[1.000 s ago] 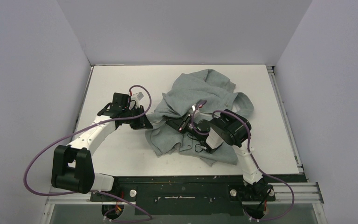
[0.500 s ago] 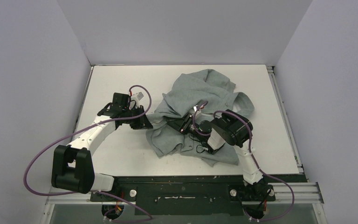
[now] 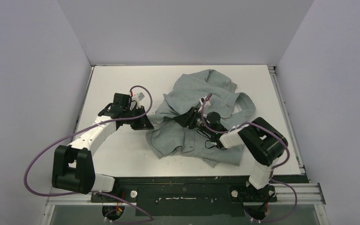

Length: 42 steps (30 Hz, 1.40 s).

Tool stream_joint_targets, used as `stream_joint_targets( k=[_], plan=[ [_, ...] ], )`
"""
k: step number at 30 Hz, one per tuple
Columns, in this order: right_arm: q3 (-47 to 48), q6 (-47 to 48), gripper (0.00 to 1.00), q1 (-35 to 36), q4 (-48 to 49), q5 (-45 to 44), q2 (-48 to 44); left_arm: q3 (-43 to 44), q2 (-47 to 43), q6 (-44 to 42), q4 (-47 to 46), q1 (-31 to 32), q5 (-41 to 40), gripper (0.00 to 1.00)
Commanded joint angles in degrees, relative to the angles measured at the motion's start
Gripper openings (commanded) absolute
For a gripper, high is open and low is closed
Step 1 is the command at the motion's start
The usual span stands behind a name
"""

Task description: Zip up the jacket

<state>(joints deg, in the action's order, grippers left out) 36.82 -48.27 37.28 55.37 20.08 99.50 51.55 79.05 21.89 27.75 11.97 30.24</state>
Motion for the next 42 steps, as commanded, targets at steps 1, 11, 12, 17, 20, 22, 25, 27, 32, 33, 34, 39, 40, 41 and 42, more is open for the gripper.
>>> stream_joint_targets(
  k=[1,11,12,17,20,22,25,27,32,33,34,39,40,41,42],
  plan=[
    [9.7,23.9,0.45,2.1,-39.8,-13.7,-9.1,3.1,0.4,0.0,-1.6,-0.4,0.2,0.0],
    [21.2,37.1,0.66,0.0,-71.6,-47.2,-23.0,4.8,0.6,-0.3,-0.8,-0.5,-0.1,0.0],
    [21.6,37.8,0.73,-2.0,-73.2,-48.3,-23.8,4.9,0.6,-0.3,-0.8,-0.5,-0.1,0.0],
    [14.6,39.2,1.0,-6.2,-68.2,-40.2,-32.2,4.9,0.8,-0.2,-1.0,-0.5,0.0,0.0],
    [12.0,36.7,1.0,-8.0,-65.3,-26.2,-35.1,5.0,0.8,-0.3,-0.7,-0.5,-0.3,0.0],
    [11.7,35.5,1.0,-7.7,-63.8,-14.9,-34.3,5.0,0.8,-0.7,-0.3,-0.6,-0.5,0.0],
    [8.2,31.3,1.0,-4.1,-55.6,-4.9,-33.1,5.1,1.2,-1.0,0.1,-0.6,-0.9,0.0],
    [5.7,29.1,1.0,0.2,-49.1,-5.1,-32.0,5.1,1.3,-1.0,0.1,-0.7,-0.9,0.0],
    [4.5,24.1,1.0,5.2,-37.0,-0.8,-24.0,5.2,1.2,-0.9,0.1,-0.7,-1.1,0.0],
    [4.4,23.1,0.99,5.2,-34.2,1.0,-22.0,5.2,1.2,-0.9,0.2,-0.7,-1.2,0.0],
    [4.7,22.3,0.96,5.2,-32.0,2.9,-20.0,5.2,1.1,-0.9,0.2,-0.7,-1.3,0.0],
    [7.4,21.2,0.71,4.8,-22.2,7.9,-9.1,5.1,1.3,-1.1,0.7,-0.8,-1.2,0.0],
    [8.2,21.0,0.67,4.4,-20.5,8.7,-7.1,5.2,1.3,-1.2,0.9,-0.8,-1.4,0.0],
    [9.2,20.8,0.64,4.0,-19.8,9.3,-5.1,5.2,1.2,-1.4,1.0,-0.8,-1.4,0.0],
    [10.5,20.6,0.61,3.7,-19.4,10.1,-3.3,5.2,1.1,-1.4,1.1,-0.9,-1.5,0.0]
  ],
)
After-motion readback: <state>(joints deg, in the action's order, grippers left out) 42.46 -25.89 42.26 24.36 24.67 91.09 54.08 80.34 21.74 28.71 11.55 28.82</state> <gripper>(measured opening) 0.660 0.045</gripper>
